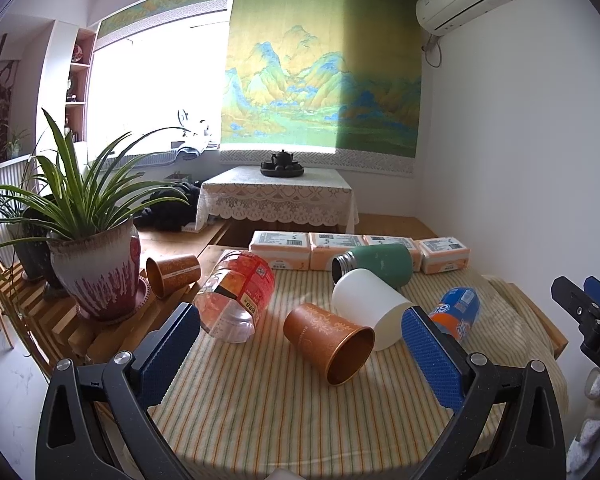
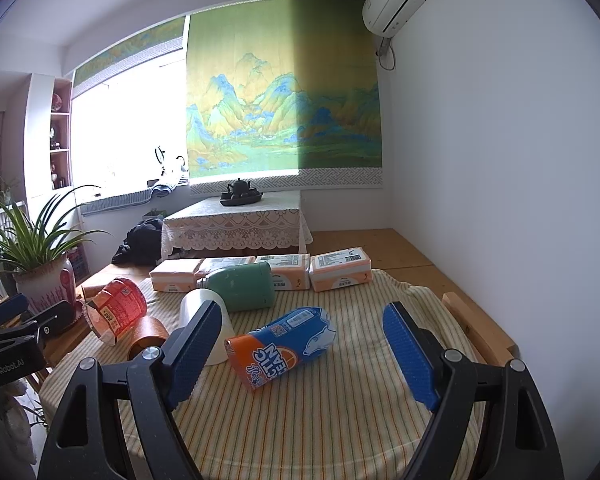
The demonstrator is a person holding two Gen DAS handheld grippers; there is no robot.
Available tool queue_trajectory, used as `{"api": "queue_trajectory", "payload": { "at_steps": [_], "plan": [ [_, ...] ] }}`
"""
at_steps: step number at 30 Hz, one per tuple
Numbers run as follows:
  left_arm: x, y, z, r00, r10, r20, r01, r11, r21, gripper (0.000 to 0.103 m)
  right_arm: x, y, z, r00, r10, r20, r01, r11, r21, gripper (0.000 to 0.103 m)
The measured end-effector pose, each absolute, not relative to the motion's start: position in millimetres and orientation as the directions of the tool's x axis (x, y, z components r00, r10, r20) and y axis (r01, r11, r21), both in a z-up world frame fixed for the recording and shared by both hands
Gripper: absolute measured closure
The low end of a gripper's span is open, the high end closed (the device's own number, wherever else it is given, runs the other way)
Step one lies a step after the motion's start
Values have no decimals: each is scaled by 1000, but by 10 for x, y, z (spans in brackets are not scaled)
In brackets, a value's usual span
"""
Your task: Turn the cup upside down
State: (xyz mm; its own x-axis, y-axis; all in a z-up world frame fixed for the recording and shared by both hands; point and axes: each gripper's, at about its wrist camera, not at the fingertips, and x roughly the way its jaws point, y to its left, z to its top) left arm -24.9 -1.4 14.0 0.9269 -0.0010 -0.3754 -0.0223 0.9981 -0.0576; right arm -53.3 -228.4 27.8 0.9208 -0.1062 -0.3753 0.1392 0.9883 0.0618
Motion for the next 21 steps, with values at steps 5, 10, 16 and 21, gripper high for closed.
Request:
{"api": "queue_trajectory", "payload": {
  "at_steps": [5,10,16,21],
  "plan": [
    [-258,-13,139,927,-1,-376,-23,998,-57,1,-548,-2263,295,921,-104,-375,137,989,62,23],
    [-268,-4,138,927,-2,-376,-21,998,-57,1,-547,-2255,300,921,-100,-376,132,989,60,23],
    [-280,-20,133,926,-5,-378,-16,998,-53,1,-546,-2253,303,921,-99,-377,130,990,59,23],
    [-268,-49,128,924,-6,-382,-14,999,-51,1,-534,-2250,295,920,-97,-380,128,990,58,23]
  ]
}}
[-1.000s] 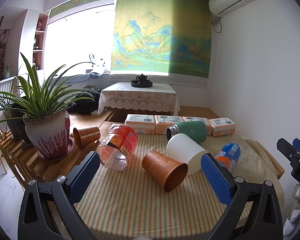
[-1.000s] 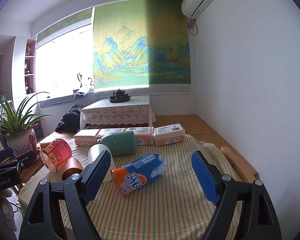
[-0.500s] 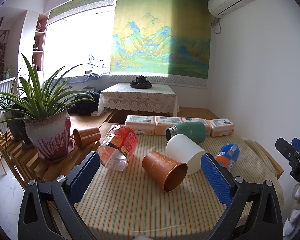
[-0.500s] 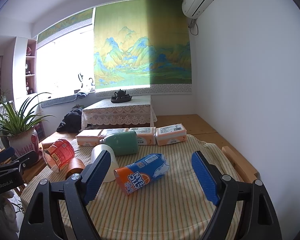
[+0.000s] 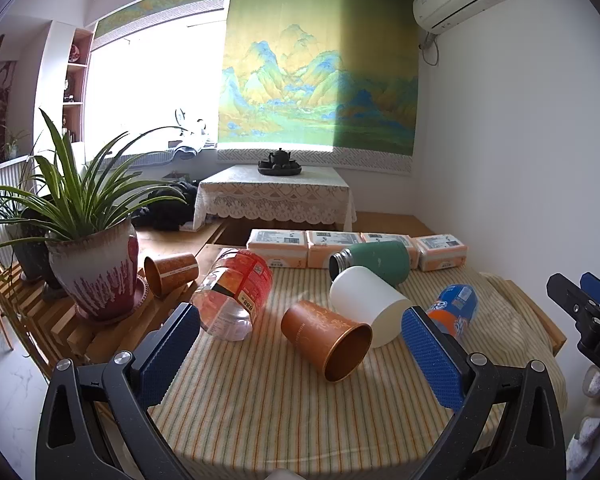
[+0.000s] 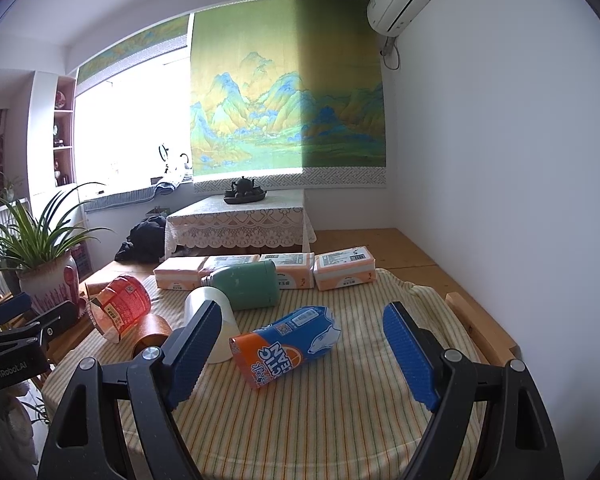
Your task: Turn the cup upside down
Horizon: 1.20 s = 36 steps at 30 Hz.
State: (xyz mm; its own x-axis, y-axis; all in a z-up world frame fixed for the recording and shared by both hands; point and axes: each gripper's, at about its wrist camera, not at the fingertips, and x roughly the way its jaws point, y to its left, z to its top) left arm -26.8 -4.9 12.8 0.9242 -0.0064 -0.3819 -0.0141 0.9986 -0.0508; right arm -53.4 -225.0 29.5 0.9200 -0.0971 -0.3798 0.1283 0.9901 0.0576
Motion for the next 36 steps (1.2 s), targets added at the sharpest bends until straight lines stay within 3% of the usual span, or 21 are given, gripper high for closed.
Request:
{"api": "queue_trajectory", "payload": {
  "at_steps": [17,30,36],
  "plan": [
    [-93,-28,49,903,-21,-429,-1,999,-51,1,-324,-2285,214,903,-70,-424,105,993,61,23],
    [234,111,-28,849,-74,-523,40,996,-76,1,365,-2357,204,830,76,-553,-44,997,70,23],
    [371,131,68,833,-104,-544,79,994,-69,1,832,-2506,217,763,164,-625,-83,984,157,23]
  ]
}}
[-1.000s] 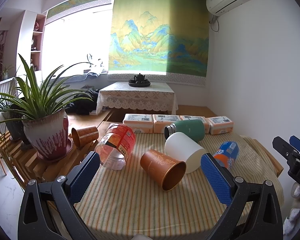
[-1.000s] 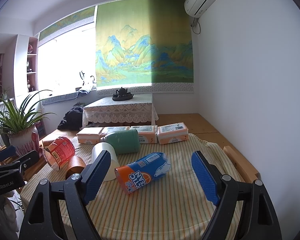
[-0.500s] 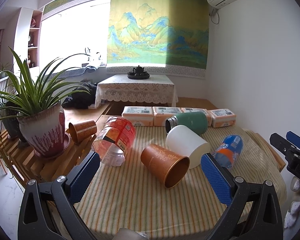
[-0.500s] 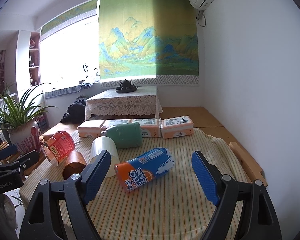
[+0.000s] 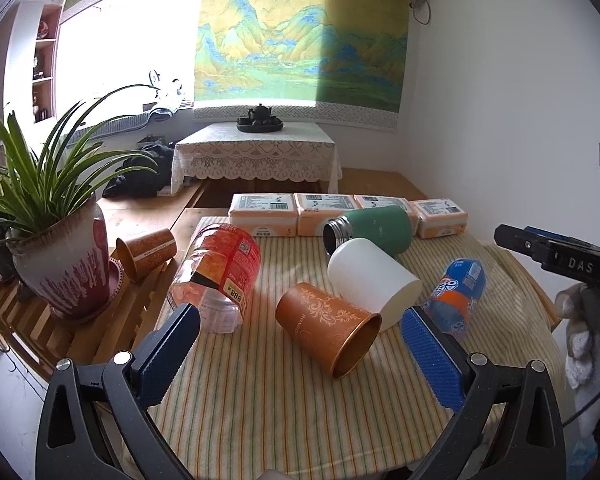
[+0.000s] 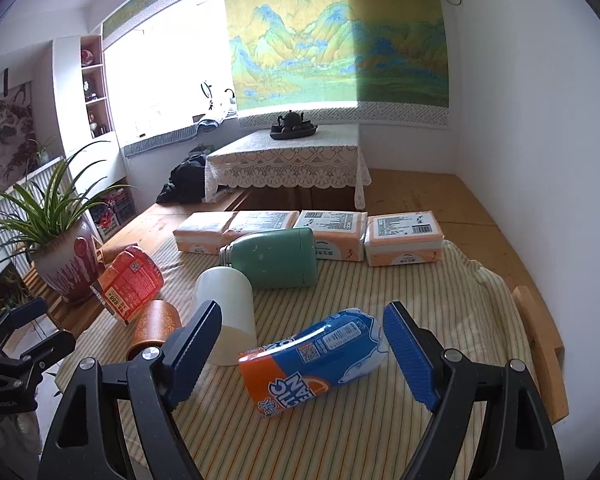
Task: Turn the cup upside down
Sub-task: 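Reach the left gripper to the green thermos and close on its body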
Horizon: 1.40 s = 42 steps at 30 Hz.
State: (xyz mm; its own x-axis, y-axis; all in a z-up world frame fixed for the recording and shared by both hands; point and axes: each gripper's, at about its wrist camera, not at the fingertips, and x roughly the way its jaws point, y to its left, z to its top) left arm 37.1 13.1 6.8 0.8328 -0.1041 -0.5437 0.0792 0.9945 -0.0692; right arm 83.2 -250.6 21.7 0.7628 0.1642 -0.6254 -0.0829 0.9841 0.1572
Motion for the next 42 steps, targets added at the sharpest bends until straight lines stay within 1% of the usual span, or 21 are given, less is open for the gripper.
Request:
{"api": "queue_trajectory", "payload": {
  "at_steps": [4,6,8,11,13,15,16,20,25,29,32,37,39,42],
  "plan": [
    [552,35,199,806,-147,-573,156,987,-33,1,1112,-2591,221,714,222,-664,-93,970,224,23],
    [704,-88,299,788,-162,-593,215,976,20,1,1190,-2622,242,711,223,-667,-89,969,228,23],
    [904,-257,395,767,-150,-623,265,959,96,1,1209,-2670,283,721,214,-659,-81,971,227,23],
    [1276,-568,521,712,-169,-681,375,912,166,1,1169,-2784,308,735,209,-645,-69,970,235,23],
    [1576,-763,573,648,-200,-735,452,878,160,1,1122,-2910,297,742,198,-640,-48,968,245,23],
    [1889,-992,547,549,-215,-808,532,835,139,1,1065,-3071,272,751,180,-635,-18,967,254,23],
    [2022,-1104,524,526,-204,-826,551,821,147,1,1029,-3150,258,756,169,-633,-2,967,255,23],
    [2487,-1547,332,478,-92,-873,613,748,257,1,872,-3454,199,773,107,-625,62,968,241,23],
    [2916,-1882,37,380,-24,-925,690,673,266,1,731,-3755,126,782,65,-620,110,965,239,23],
    [3196,-2007,-258,322,45,-946,729,625,278,1,709,-3895,83,789,50,-613,134,959,251,23],
    [3332,-1993,-377,274,46,-961,741,626,241,1,757,-3937,36,785,51,-618,137,958,253,23],
    [3446,-1958,-539,244,57,-968,752,620,226,2,824,-3927,-22,781,69,-621,127,956,266,23],
    [3470,-1956,-592,220,48,-974,760,618,201,4,853,-3914,-32,783,75,-618,123,954,272,23],
    [3452,-1969,-684,213,60,-975,776,596,206,8,890,-3885,-53,785,82,-615,115,955,274,23]
  ]
}}
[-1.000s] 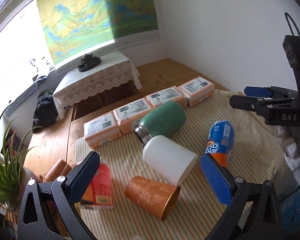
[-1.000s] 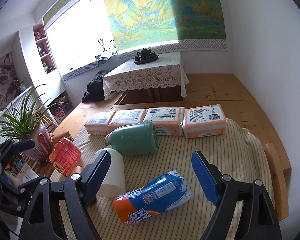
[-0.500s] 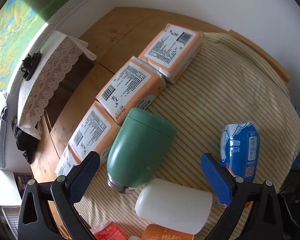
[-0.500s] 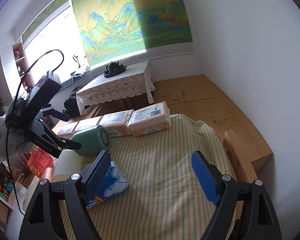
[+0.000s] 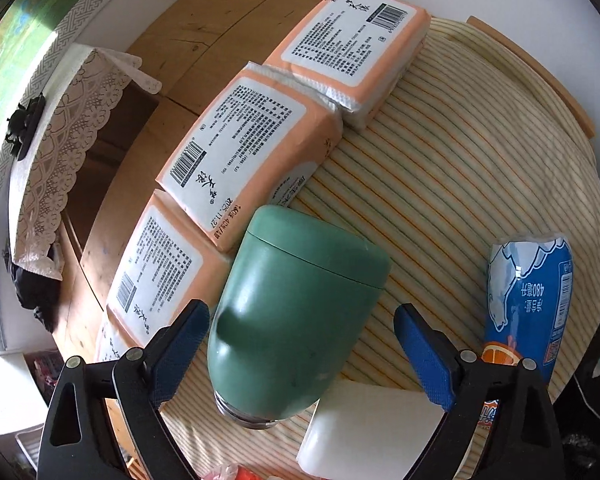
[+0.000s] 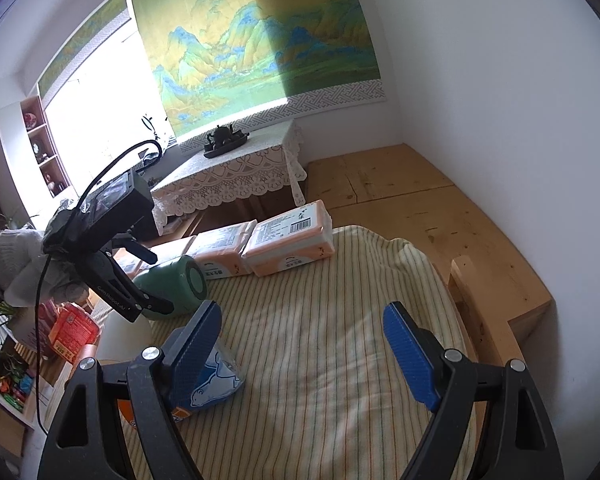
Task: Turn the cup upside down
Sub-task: 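Reach the left gripper to the green thermos and close on its body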
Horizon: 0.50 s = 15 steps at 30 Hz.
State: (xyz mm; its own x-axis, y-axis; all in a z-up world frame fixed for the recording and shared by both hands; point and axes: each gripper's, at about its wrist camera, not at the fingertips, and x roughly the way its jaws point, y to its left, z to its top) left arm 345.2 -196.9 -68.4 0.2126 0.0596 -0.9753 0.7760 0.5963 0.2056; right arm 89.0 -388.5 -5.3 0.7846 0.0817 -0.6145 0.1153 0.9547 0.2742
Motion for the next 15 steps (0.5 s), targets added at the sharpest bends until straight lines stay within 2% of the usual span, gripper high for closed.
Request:
{"api": "queue_trajectory", "payload": {
  "at_steps": [6,10,15],
  "plan": [
    [3437,-1985,-806,246,87,-965,787,564,251,9,932,-3869,-106,780,100,-618,111,949,293,23],
    [3418,-2002,-868,288,119,-950,784,541,305,16,932,-3861,-118,777,109,-620,109,947,302,23],
    [3385,-2015,-909,308,121,-944,791,518,325,16,922,-3864,-120,777,112,-619,107,946,306,23]
  ]
}}
